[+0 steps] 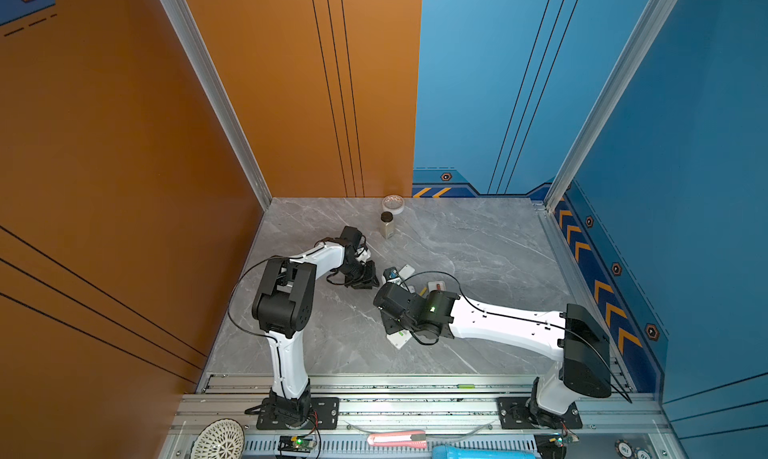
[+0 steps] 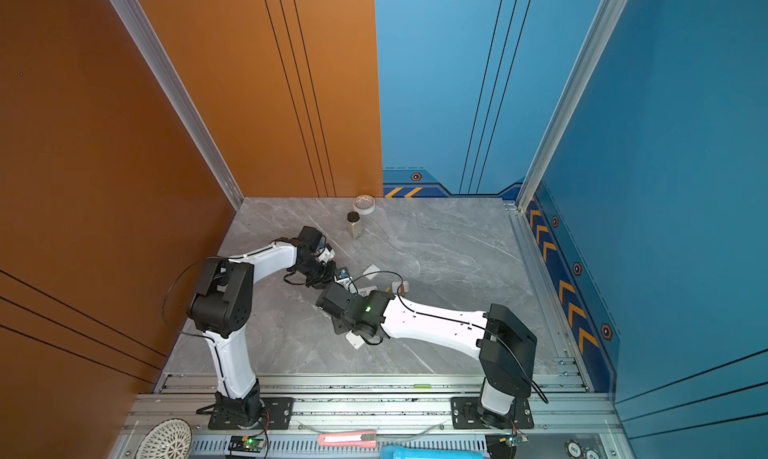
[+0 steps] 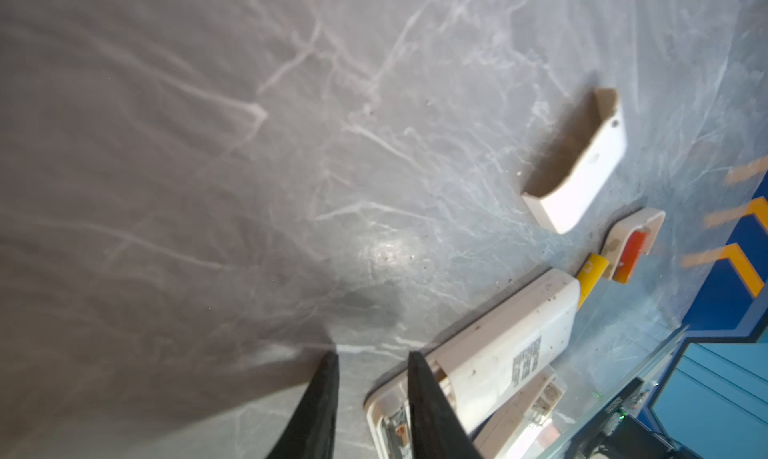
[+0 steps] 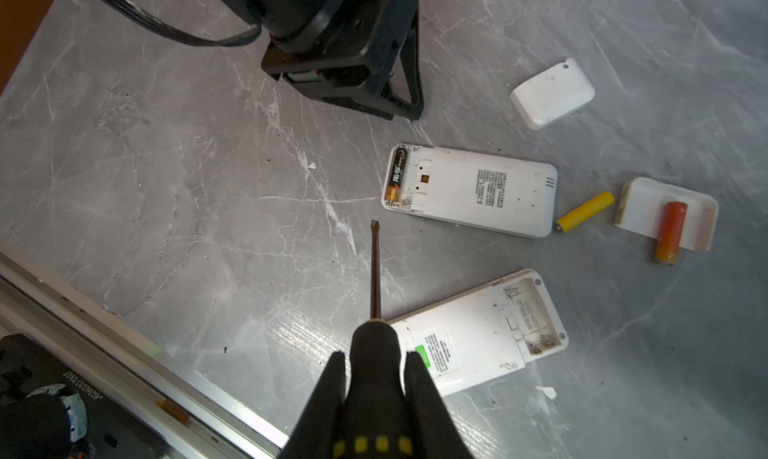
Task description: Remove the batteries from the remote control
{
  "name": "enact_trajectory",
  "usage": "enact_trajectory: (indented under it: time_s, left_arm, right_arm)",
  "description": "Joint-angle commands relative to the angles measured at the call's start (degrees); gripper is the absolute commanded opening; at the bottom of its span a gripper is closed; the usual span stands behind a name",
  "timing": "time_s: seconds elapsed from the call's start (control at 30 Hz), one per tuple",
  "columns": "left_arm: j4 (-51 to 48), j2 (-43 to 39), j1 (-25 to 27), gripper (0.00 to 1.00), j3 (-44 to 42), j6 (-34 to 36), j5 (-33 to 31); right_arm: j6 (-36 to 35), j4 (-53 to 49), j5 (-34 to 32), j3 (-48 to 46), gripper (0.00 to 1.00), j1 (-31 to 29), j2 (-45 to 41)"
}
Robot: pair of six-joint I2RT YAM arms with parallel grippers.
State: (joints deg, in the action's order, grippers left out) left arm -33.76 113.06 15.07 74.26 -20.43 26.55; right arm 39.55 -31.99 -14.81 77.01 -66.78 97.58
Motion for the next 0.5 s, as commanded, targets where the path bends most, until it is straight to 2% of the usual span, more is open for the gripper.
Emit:
enact_trajectory:
  time_s: [0.0, 0.47]
  left_arm:
    - [-0.43, 1.38, 0.74, 0.26, -0.69, 0.37, 0.54]
    - [-0.43, 1.64, 0.84, 0.16, -0.96, 1.35, 2.03]
  right_arm:
    - [-1.56, -1.09, -1.61, 3.04, 0.0, -0.2, 1.57]
    - [-2.37, -4.75, -4.01, 5.51, 0.0, 0.31, 4.08]
